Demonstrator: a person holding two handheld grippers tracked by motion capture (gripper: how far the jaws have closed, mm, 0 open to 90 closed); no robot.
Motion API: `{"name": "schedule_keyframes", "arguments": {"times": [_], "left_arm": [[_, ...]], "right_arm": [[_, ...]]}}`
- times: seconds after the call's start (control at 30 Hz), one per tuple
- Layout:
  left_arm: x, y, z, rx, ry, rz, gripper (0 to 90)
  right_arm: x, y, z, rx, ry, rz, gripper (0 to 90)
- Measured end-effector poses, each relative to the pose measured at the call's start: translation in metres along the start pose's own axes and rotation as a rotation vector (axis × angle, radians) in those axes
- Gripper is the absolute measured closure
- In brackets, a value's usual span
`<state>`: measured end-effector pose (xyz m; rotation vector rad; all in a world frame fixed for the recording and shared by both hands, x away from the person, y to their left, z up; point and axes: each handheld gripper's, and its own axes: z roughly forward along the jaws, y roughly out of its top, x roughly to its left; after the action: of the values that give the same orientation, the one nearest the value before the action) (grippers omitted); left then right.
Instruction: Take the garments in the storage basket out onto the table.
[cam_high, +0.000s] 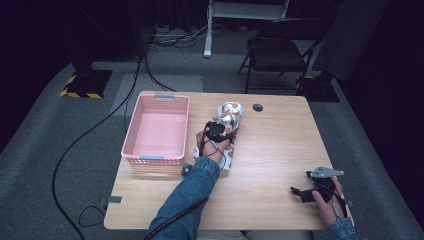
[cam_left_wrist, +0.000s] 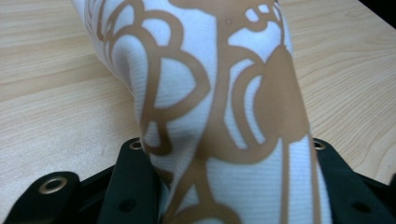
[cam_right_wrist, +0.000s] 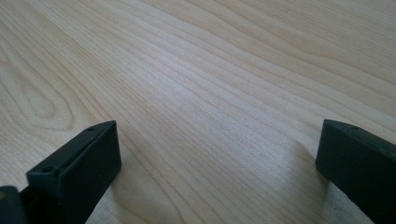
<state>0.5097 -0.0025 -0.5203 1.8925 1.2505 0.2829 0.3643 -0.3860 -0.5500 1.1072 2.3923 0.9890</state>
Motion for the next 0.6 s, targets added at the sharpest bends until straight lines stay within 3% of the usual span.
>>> {"name": "schedule_keyframes", "arguments": {"times": [0.6], "left_arm": [[-0.006, -0.003, 0.011, 0.046, 0.043, 0.03, 54.7]], "right_arm": [[0.0, 0.0, 0.0, 0.0, 0.0, 0.0, 0.0]]}}
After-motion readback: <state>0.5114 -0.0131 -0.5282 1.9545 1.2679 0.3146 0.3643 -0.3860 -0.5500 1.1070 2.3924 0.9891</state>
